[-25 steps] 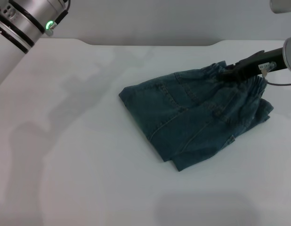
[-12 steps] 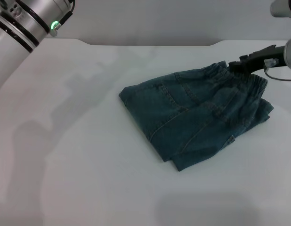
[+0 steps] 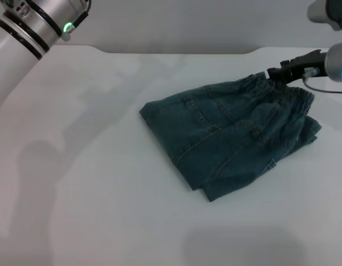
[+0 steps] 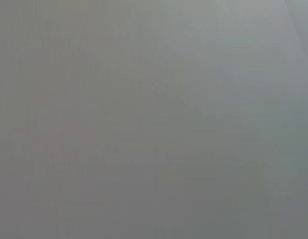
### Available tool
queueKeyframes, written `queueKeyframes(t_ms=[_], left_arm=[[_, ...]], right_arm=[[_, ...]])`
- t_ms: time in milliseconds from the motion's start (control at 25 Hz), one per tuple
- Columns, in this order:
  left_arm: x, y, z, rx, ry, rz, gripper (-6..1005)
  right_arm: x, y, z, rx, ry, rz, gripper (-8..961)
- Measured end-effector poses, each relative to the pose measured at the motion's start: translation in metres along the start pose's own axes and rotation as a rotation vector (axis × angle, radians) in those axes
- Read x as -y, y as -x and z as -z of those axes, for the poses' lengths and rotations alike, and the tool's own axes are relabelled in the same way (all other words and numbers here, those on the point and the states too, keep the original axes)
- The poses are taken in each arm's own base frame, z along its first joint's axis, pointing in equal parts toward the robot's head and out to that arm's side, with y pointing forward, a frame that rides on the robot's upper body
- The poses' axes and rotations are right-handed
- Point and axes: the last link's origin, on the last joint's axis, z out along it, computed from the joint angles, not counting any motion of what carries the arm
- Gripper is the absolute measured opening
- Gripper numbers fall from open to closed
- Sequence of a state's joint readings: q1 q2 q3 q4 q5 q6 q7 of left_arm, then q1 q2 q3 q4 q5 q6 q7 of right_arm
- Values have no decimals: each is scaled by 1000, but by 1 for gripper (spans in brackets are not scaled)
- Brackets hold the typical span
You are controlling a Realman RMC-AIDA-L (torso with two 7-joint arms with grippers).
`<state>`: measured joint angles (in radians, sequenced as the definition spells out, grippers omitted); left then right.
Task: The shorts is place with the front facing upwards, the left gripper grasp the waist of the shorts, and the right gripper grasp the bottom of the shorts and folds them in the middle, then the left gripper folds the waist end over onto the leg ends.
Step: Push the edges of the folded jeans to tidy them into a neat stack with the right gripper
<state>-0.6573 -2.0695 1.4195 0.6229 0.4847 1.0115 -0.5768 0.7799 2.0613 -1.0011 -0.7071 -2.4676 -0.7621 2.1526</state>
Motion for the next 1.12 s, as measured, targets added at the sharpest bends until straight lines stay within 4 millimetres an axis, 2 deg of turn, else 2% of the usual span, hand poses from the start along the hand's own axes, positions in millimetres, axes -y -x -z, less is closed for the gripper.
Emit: queueKeyframes(t_ms=[720, 960, 1120], left_arm=[[0, -1, -1, 3, -1, -3, 665], [0, -1, 0, 2, 0, -6, 665], [0, -2, -1, -2, 1, -8, 665]], right_arm=[[-15, -17, -16, -64, 29, 17, 340], [-19, -21, -13, -88, 71, 6, 341], [-12, -21, -3, -86, 53, 7, 340]])
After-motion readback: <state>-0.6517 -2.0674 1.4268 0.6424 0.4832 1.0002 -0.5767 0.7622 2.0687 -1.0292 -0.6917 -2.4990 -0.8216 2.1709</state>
